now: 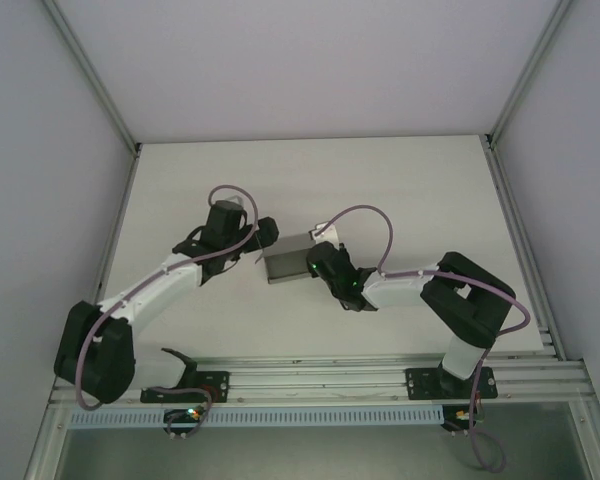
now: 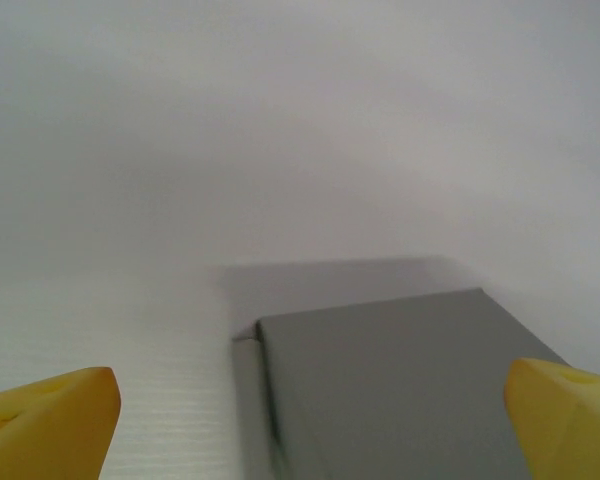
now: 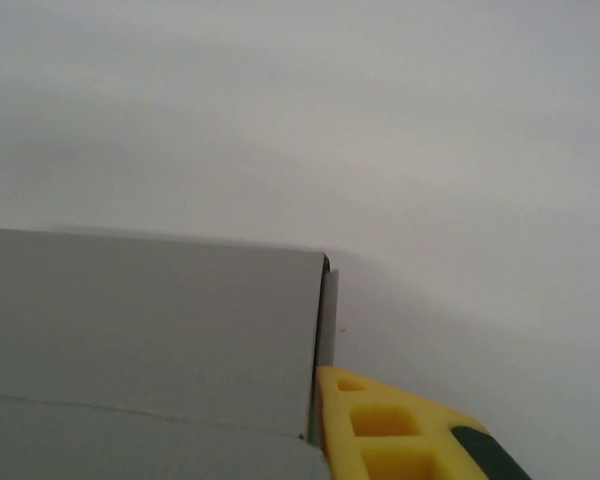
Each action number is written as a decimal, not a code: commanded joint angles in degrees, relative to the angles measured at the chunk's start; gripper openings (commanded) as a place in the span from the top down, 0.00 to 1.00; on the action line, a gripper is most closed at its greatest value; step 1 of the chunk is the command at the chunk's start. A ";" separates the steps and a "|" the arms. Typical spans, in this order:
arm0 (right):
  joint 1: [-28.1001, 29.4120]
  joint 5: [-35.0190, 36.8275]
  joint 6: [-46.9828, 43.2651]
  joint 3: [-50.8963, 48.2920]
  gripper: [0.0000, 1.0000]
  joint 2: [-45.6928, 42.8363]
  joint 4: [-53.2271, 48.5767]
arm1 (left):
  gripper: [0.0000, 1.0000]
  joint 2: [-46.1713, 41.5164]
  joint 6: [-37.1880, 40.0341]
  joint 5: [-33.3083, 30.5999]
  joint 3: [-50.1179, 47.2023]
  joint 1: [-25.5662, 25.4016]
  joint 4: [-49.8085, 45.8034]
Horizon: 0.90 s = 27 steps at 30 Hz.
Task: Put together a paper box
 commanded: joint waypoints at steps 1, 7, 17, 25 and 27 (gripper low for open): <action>1.36 2.53 1.75 -1.35 0.86 -1.21 -2.31 | 0.04 1.88 -3.32 7.53 -2.99 0.40 4.10; 2.69 3.09 3.71 -3.56 0.84 -2.07 -3.47 | 0.18 6.56 -3.72 9.80 -6.41 0.40 7.52; 3.68 -2.39 2.96 -5.79 0.60 -13.40 -17.87 | 0.29 12.83 -4.60 10.82 -7.01 0.57 11.66; 3.35 -9.47 2.21 -10.84 0.23 -25.60 -25.11 | 0.35 15.50 -4.28 12.78 -7.18 1.66 14.35; 2.13 -11.71 0.98 -10.75 0.09 -27.34 -24.75 | 0.38 16.19 -4.07 13.11 -7.36 2.24 15.00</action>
